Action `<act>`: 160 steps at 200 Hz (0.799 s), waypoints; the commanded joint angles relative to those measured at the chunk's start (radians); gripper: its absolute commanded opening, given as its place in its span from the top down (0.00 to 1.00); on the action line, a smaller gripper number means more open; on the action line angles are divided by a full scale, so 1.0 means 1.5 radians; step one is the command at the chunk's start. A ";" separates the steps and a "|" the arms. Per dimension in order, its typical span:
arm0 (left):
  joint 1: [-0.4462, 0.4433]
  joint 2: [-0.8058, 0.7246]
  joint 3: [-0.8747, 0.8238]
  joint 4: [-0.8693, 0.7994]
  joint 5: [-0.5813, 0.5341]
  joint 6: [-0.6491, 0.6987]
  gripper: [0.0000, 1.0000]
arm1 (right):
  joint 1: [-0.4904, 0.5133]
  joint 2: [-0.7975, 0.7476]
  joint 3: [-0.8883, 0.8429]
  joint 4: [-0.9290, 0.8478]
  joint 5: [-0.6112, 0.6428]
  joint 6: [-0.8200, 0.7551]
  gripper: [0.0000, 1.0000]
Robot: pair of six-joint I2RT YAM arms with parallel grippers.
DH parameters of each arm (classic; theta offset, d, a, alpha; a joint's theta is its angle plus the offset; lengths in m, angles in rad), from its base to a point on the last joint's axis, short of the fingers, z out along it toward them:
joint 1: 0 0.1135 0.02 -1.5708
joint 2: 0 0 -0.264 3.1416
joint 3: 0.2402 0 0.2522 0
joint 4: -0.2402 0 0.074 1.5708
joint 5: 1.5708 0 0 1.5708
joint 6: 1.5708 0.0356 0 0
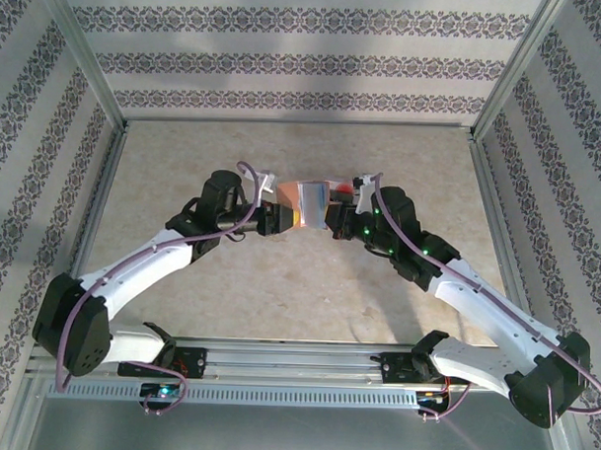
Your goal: Take the credit cards out of the card holder
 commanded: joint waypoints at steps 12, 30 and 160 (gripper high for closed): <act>-0.017 0.025 0.026 0.031 0.020 -0.007 0.77 | -0.002 0.002 0.032 0.017 -0.022 -0.003 1.00; -0.020 0.032 0.031 0.031 0.022 -0.005 0.82 | -0.007 0.003 0.031 0.027 -0.045 0.005 1.00; -0.026 0.017 0.021 0.049 0.033 -0.002 0.87 | -0.028 -0.008 0.010 0.047 -0.061 0.025 0.91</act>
